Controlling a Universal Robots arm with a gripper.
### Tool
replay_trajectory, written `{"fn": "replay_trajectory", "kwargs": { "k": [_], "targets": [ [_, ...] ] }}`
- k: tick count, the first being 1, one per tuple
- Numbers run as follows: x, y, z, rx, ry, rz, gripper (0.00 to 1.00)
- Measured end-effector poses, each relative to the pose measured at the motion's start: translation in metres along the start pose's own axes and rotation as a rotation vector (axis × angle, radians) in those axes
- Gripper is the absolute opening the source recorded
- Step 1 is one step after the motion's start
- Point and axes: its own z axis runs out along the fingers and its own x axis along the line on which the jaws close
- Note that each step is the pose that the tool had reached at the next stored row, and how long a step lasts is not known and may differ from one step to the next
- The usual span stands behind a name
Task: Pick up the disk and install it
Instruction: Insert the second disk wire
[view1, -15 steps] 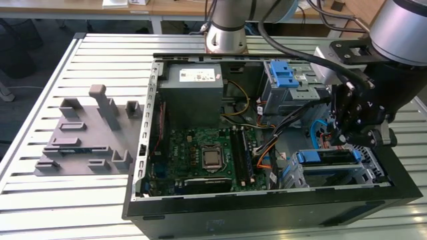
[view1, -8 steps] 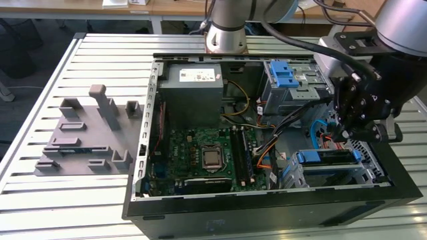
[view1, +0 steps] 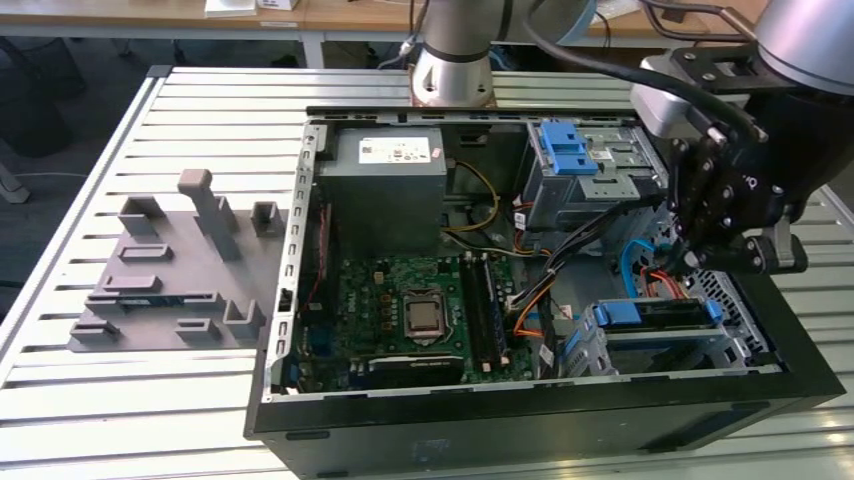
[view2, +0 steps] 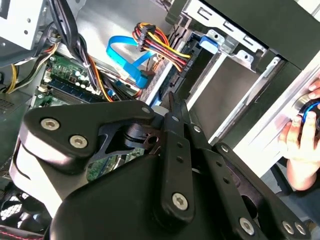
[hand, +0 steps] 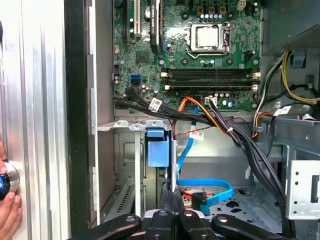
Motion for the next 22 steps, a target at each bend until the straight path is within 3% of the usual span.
{"fn": "replay_trajectory", "kwargs": {
  "k": [5,16,17,20,22],
  "targets": [
    [-0.0036,0.0000,-0.0002,-0.0036,-0.0006,0.000,0.11],
    [-0.0255,0.0004,-0.0006,-0.0035,0.0030,0.000,0.11],
    [-0.0263,0.0004,-0.0004,-0.0035,0.0033,0.000,0.17],
    [-0.0277,0.0005,0.0005,-0.0035,0.0074,0.000,0.18],
    [-0.0281,0.0006,0.0018,-0.0034,0.0098,-0.001,0.24]
  ]
}}
